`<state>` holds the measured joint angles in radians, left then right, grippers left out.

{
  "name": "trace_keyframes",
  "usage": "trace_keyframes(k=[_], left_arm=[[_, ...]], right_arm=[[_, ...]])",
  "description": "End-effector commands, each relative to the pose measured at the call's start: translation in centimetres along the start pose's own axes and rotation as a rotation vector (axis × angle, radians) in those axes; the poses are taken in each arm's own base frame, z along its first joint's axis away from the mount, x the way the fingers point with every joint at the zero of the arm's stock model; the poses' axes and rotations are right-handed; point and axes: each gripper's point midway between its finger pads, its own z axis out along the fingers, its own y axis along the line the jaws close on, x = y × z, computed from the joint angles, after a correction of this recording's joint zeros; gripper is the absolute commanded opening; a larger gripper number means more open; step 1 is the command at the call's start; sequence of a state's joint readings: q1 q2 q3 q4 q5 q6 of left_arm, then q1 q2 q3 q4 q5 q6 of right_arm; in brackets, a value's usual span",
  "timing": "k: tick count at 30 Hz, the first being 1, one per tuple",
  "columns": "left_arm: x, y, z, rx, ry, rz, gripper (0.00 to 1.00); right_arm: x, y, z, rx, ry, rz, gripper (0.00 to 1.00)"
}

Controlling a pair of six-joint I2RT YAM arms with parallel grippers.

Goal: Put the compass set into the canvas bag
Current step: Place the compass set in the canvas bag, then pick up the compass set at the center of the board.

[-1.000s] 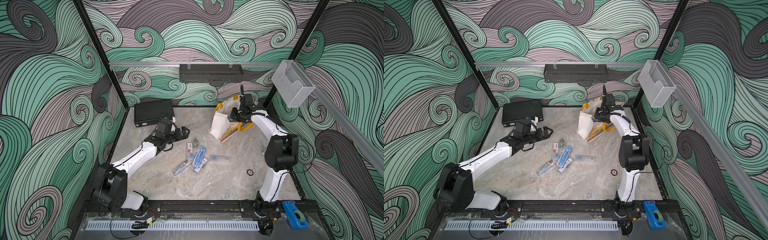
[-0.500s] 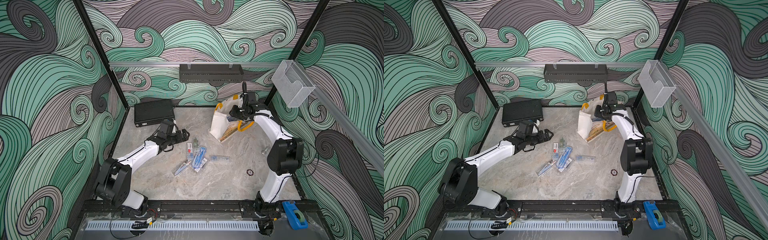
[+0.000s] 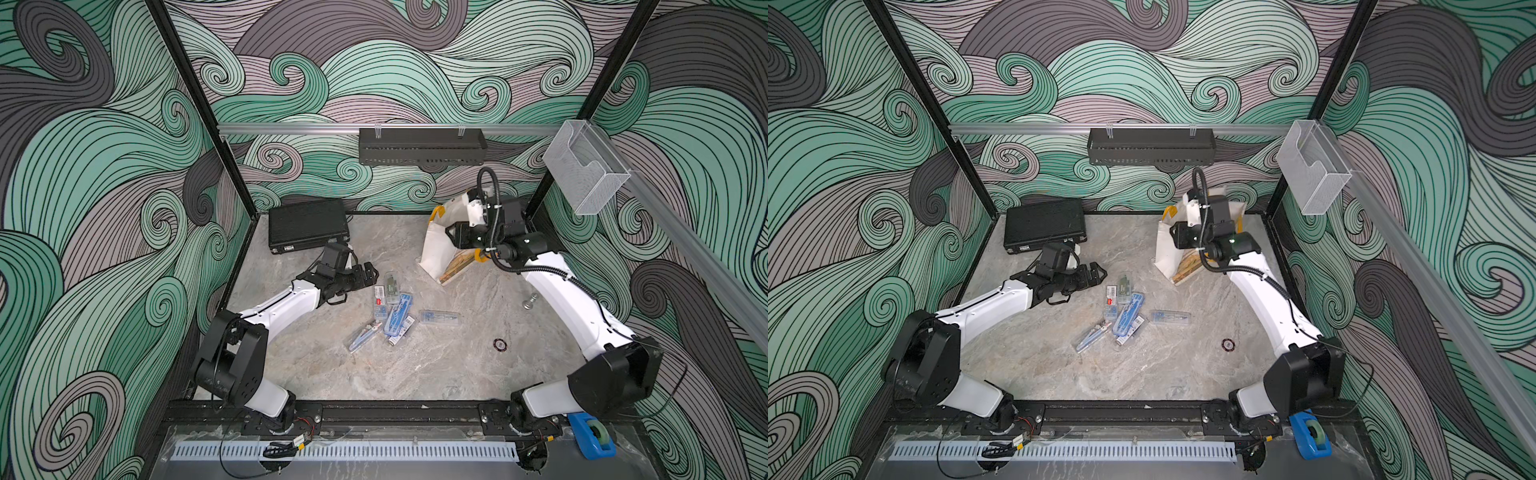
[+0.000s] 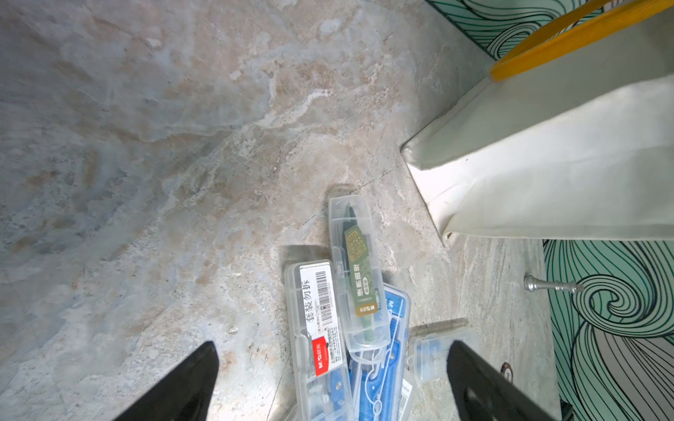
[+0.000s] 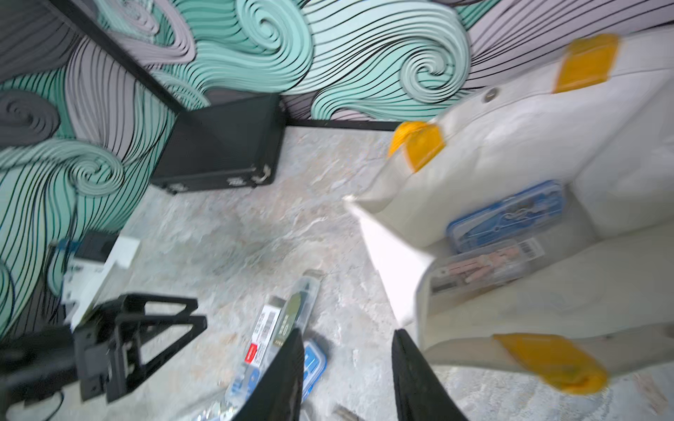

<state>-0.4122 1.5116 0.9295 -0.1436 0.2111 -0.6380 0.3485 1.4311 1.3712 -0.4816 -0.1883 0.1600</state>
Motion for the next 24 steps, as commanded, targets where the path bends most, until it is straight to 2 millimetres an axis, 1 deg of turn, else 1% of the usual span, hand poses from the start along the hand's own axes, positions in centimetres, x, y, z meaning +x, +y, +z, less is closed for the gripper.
trace_keyframes(k=[1,3,5,8,11,16,19,22,24], left_arm=[[0.7,0.4,0.3,-0.039,0.048,-0.002,0.98],[1.4,0.9,0.3,-0.071,0.075,0.004,0.97],[2.3,1.2,0.3,-0.104,0.099,0.028,0.96],[3.9,1.8,-0.1,-0.167,0.152,0.065,0.96],[5.5,2.4,-0.1,-0.23,0.204,0.085,0.95],[7.1,1.6,0.4,-0.292,0.262,0.117,0.94],[7.8,0.8,0.5,-0.315,0.286,0.13,0.94],[8.1,-0.4,0.6,-0.314,0.292,0.156,0.94],[8.3,-0.7,0.7,-0.333,0.299,0.175,0.93]], right_arm=[[1.7,2.8,0.1,-0.065,-0.007,-0.128,0.43],[3.9,4.0,0.6,-0.097,0.034,-0.148,0.45],[6.1,4.6,1.4,-0.121,0.083,-0.145,0.47],[9.3,4.5,3.0,-0.133,0.163,-0.102,0.48],[11.6,4.1,4.4,-0.124,0.228,-0.04,0.48],[13.4,3.6,6.0,-0.108,0.288,0.023,0.49],[13.1,3.7,6.7,-0.112,0.272,0.023,0.49],[13.2,3.6,7.2,-0.113,0.273,0.021,0.49],[13.2,3.7,7.4,-0.115,0.276,0.022,0.49]])
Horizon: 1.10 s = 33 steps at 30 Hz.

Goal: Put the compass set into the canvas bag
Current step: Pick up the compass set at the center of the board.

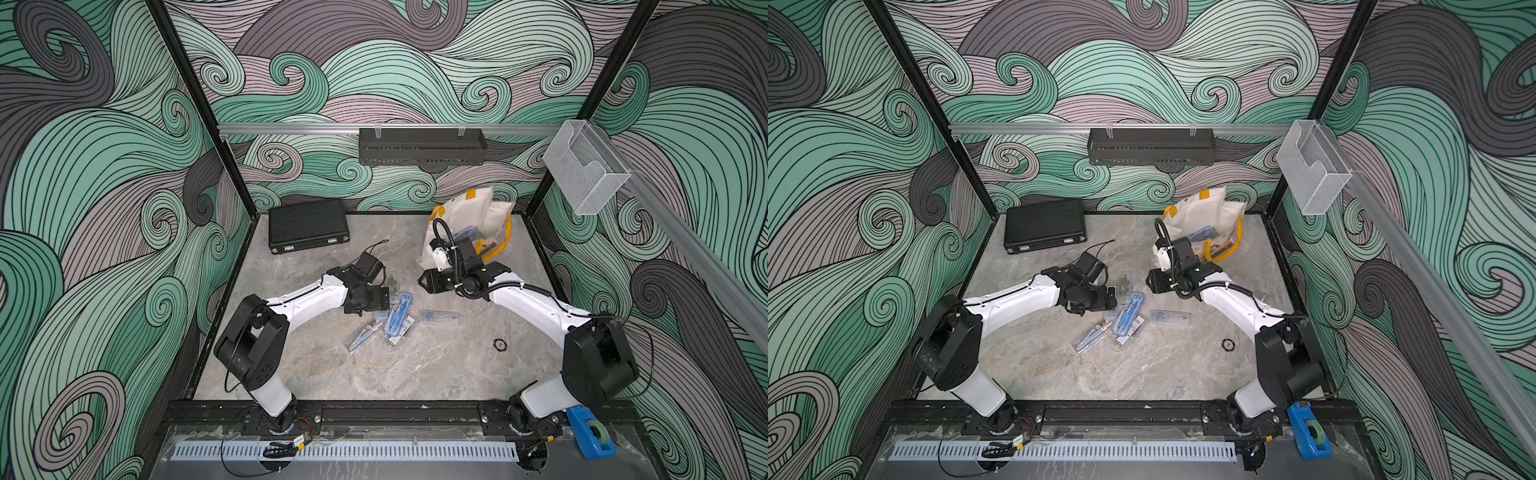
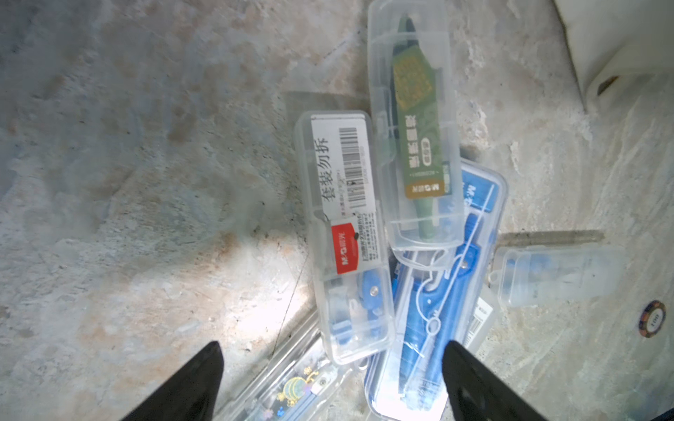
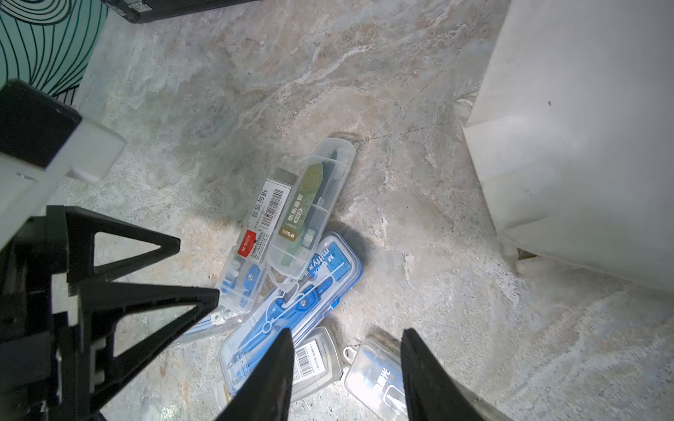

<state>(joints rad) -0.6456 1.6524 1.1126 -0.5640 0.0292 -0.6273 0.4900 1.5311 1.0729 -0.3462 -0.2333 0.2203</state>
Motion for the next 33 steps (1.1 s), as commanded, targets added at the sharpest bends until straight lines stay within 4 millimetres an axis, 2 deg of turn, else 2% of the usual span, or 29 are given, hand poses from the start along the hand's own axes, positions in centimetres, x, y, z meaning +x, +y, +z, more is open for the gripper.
trace_keyframes(k=[1,4,12,23,33], left_arm=[[0.1,0.2,-0.3,-0.077,0.016,0.013,0.92],[0.2,0.7,0.3,-0.135,0.032,0.017,0.87],[-0.3,-0.1,1.2,-0.156,0.052,0.049,0.75],[0.2,0.0,2.7,-0.201,0.115,0.057,0.69],[0.0,-1.0,3.9,-0.178,0.131,0.048,0.68]], right_arm=[[-0.9,0.6,0.4,-0.025,-0.02,0.0,0.49],[-0.9,0.7,0.8,-0.036,-0.011,-0.001,0.49],[-0.9,0.8,1.2,-0.043,-0.003,-0.004,0.49],[-1.0,0.8,1.6,-0.049,0.002,-0.005,0.49],[-0.6,0.6,2.0,-0.044,0.013,-0.004,0.49]])
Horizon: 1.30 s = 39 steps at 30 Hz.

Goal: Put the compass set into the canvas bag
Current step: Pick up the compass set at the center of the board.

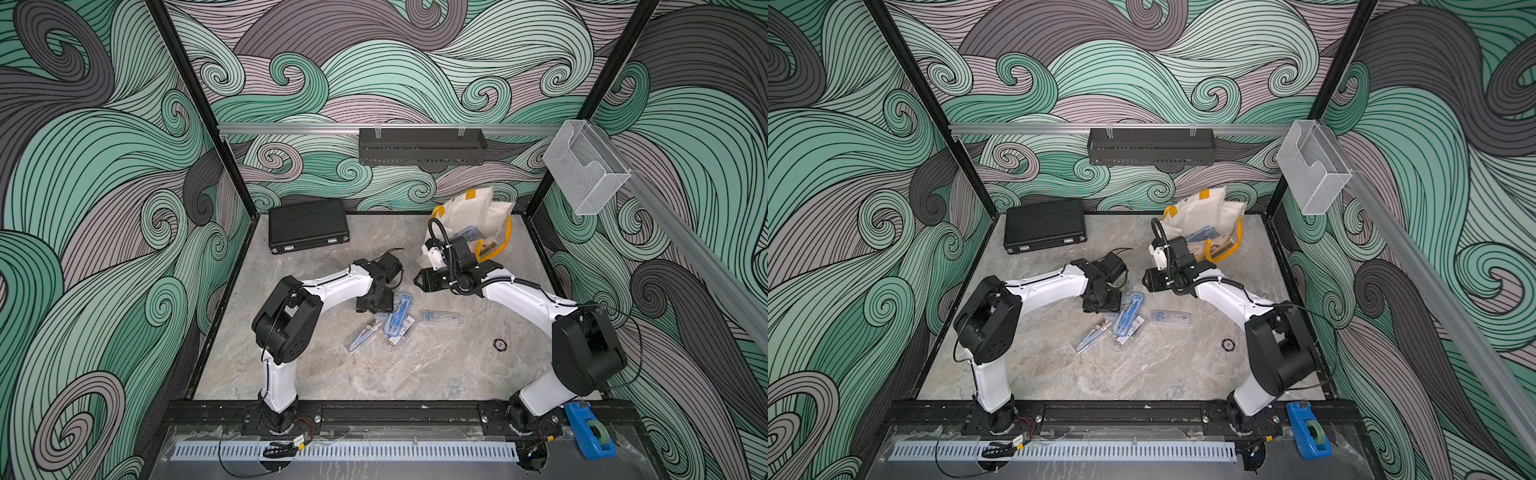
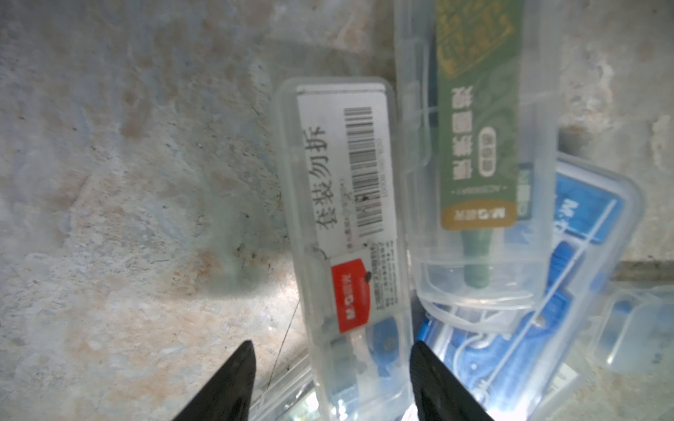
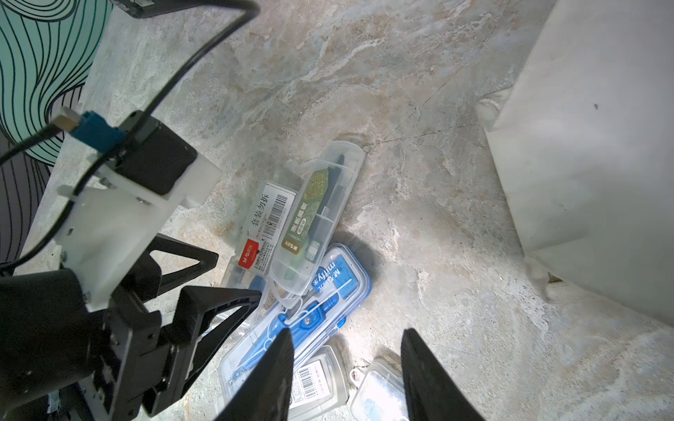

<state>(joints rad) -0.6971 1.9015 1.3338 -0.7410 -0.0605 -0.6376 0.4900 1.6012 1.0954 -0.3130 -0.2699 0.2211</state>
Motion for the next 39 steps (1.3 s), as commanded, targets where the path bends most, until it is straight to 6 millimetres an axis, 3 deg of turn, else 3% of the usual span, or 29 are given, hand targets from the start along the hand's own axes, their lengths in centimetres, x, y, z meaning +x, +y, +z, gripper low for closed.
trace_keyframes(k=[1,8,16,27,39], left_arm=[[-0.2,-0.7,0.2,0.001,0.013,0.007,0.68],[-0.2,0.0,1.1,-0.06,0.029,-0.002,0.67],[-0.7,2.0,1.1,-0.187,0.019,0.007,0.55],[-2.2,2.7,1.9,-0.224,0.009,0.031,0.54],[-1.5,4.8,3.6,-0.193,0.043,-0.014,0.54]], right_arm=[[-0.5,0.4,0.2,-0.012,-0.007,-0.009,0.49],[-0.3,0.0,0.4,0.0,0.0,-0.012,0.49],[-0.1,0.0,0.8,-0.005,0.008,-0.008,0.49],[0.0,0.1,0.8,-0.008,0.009,0.002,0.49],[0.3,0.0,0.9,-0.01,0.015,0.018,0.49]])
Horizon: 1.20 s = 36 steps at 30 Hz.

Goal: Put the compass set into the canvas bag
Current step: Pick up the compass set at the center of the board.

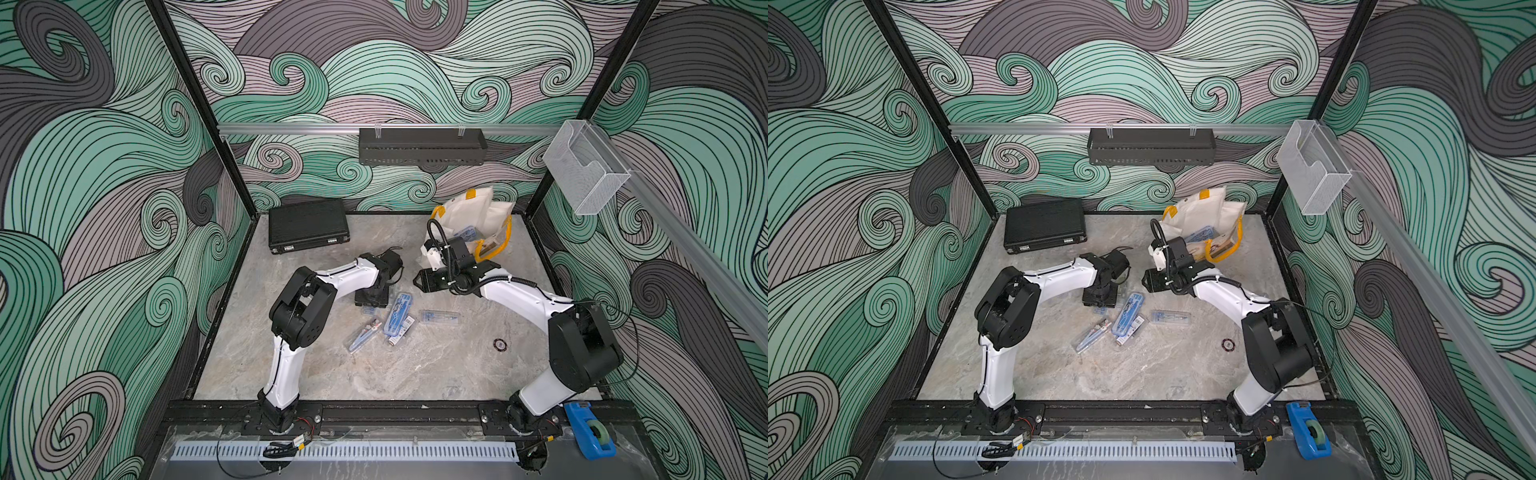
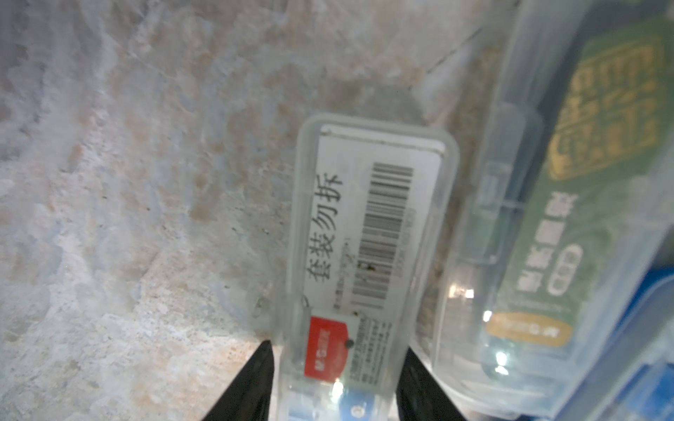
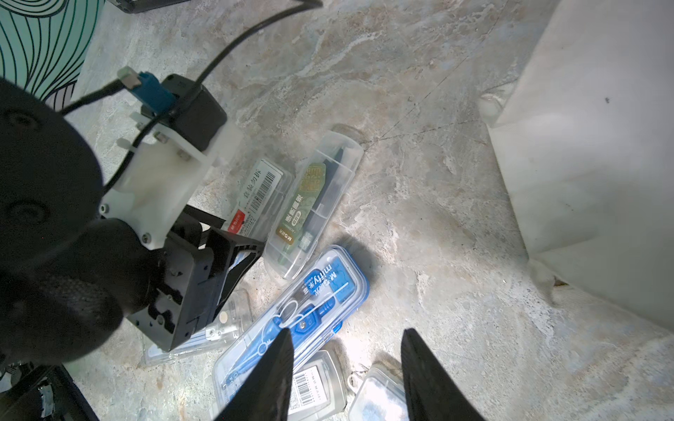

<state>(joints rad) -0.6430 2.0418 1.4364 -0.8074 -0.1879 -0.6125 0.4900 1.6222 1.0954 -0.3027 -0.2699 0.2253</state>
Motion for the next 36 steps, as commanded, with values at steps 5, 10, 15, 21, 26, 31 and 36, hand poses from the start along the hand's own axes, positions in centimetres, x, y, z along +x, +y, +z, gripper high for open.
trace_keyframes(k=[5,10,15,21,26,31,36], left_arm=[[1.1,1.6,1.5,-0.021,0.041,0.017,0.54],[2.0,1.5,2.2,-0.013,0.072,0.023,0.51],[2.2,1.5,2.4,0.002,0.068,0.015,0.44],[1.4,1.4,1.6,0.024,0.009,0.002,0.39],[0.6,1.8,0.6,0.018,-0.045,-0.007,0.35],[-0.3,2.0,-0.6,0.03,-0.11,-0.015,0.34],[-1.4,1.7,-2.3,0.074,-0.182,-0.014,0.33]], right_arm=[[0.1,0.3,0.2,-0.014,0.004,0.017,0.49],[-0.1,0.4,0.2,-0.017,0.002,0.021,0.49],[-0.3,0.6,0.1,-0.024,0.0,0.024,0.49],[-0.7,1.0,0.0,-0.041,-0.005,0.021,0.49],[-0.9,1.2,-0.1,-0.047,-0.008,0.02,0.49],[-0.9,1.3,-0.1,-0.053,-0.004,0.02,0.49],[-1.4,1.7,-0.2,-0.068,-0.008,0.024,0.49]])
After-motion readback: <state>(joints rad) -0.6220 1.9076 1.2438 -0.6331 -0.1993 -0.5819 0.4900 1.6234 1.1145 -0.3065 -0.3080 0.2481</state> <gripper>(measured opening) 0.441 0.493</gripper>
